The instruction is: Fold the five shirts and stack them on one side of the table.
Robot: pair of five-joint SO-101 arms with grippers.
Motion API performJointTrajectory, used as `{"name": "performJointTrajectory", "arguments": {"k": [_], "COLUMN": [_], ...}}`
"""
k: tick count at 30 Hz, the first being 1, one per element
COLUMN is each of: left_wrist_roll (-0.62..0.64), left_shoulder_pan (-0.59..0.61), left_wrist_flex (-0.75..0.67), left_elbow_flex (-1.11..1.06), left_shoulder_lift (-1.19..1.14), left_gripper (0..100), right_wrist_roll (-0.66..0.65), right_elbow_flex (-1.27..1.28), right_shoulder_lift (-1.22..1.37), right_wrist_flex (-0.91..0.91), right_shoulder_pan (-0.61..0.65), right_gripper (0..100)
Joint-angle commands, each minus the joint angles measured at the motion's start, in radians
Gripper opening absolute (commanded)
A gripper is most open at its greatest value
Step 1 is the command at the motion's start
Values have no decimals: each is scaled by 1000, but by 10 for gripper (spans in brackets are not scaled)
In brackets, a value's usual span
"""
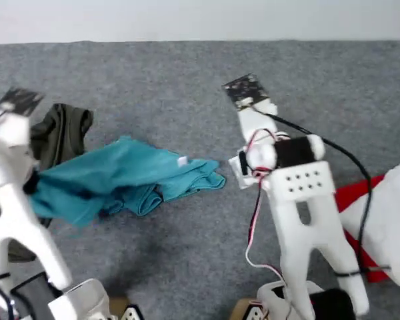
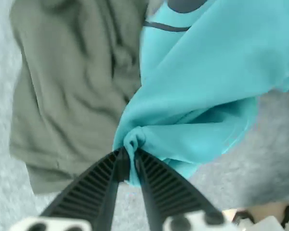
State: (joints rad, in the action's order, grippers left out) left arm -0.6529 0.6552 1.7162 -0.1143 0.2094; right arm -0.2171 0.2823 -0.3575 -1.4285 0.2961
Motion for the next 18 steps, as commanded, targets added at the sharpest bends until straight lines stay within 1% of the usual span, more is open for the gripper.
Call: {"name": "performJointTrajectory", "arguments": {"k": [1,5,8,12,14,18], "left_wrist_roll": [-28,-28,-28,-28,-28,-28], "left_shoulder_pan": [91,104,101,101,101,101], "left_wrist_flex": [-51,-89,-115,-161,-164,-169], "left_elbow_flex": [-50,-104,-133,-165,-166,-166], "left_shoulder_lift": [41,41,41,41,41,41], "left_gripper": [2,2,2,2,2,2], "right_wrist_roll": [0,-8,-9,-31,-109,-302], "right_elbow_flex": [-57,-60,-103,-193,-232,-305], "right_shoulder_lift": [61,139,199,302,355,432], "right_wrist_flex": [38,96,87,22,-5,-19], "right_shoulder_pan": [81,166,226,272,274,269], "right_gripper": [110,116,132,270,310,311]}}
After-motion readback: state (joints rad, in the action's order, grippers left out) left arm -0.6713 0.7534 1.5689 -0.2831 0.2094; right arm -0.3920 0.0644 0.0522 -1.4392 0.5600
